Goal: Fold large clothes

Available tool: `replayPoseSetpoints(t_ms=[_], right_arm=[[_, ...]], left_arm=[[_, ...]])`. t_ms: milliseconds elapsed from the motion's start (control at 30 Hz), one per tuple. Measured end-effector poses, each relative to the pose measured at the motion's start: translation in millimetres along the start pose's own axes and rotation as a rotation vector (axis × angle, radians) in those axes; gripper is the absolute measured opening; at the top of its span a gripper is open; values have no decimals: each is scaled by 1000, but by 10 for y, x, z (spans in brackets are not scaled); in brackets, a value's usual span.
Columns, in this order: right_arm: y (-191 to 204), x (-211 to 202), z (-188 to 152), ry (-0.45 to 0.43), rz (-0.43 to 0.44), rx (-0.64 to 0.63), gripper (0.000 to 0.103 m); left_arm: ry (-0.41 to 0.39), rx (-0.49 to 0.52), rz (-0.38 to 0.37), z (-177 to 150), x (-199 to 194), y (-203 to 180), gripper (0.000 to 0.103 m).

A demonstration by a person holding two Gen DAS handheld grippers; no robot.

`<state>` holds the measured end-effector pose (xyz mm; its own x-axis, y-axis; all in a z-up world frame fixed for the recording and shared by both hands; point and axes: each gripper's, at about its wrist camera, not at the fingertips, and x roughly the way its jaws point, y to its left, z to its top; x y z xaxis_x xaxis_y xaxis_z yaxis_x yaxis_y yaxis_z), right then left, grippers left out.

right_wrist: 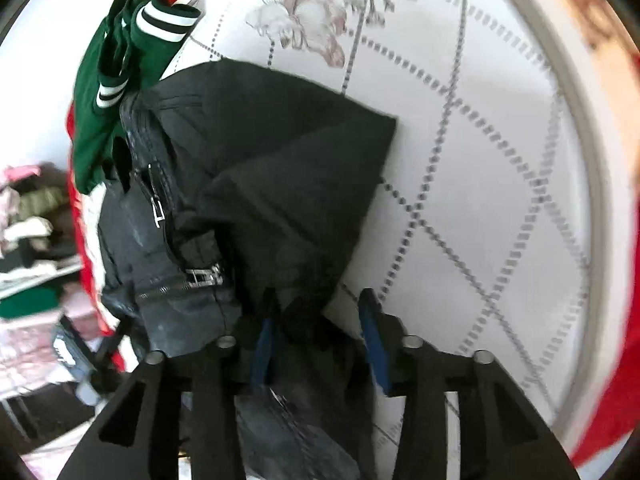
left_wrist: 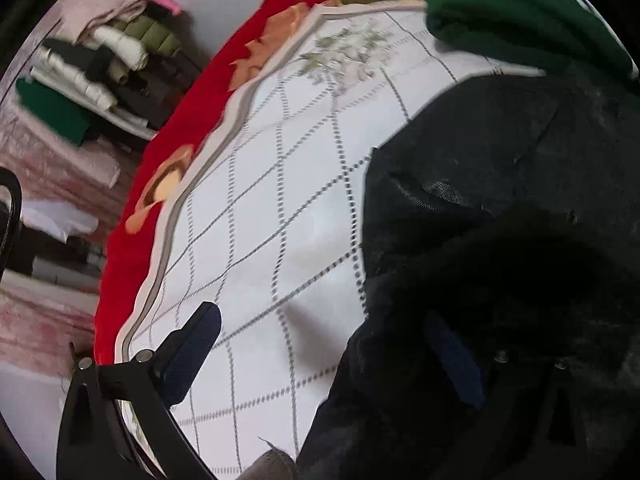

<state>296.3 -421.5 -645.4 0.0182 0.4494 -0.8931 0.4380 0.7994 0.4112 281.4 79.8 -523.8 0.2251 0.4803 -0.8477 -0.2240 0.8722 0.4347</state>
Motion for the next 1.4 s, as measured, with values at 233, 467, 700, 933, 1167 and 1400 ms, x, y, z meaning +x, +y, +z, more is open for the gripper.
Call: replayPoseSetpoints(t_ms=[233,467,700,933,1167,1400], right_arm=[[417,-364,-116,-77,117,-107,57],[972,556,-81,8,-88,-249,44],[996,-258,-356,-259,-224,-199,15],[742,-27,-160,-187,-364,-136,16],[674,-286,-115,-171,-364,-1,38],[960,-431,-246,-249,-139,-150,54]], left_arm=[[-22,-176,-31,-142,-418,303,103],[25,-225,-34,-181,-228,402,103],[13,-219,-74,-52,-196,395,103],[75,-159,-64,204,300,128,103],[69,-131,-96,236,131,259,103],[27,-147,-121,365,67,205,103]])
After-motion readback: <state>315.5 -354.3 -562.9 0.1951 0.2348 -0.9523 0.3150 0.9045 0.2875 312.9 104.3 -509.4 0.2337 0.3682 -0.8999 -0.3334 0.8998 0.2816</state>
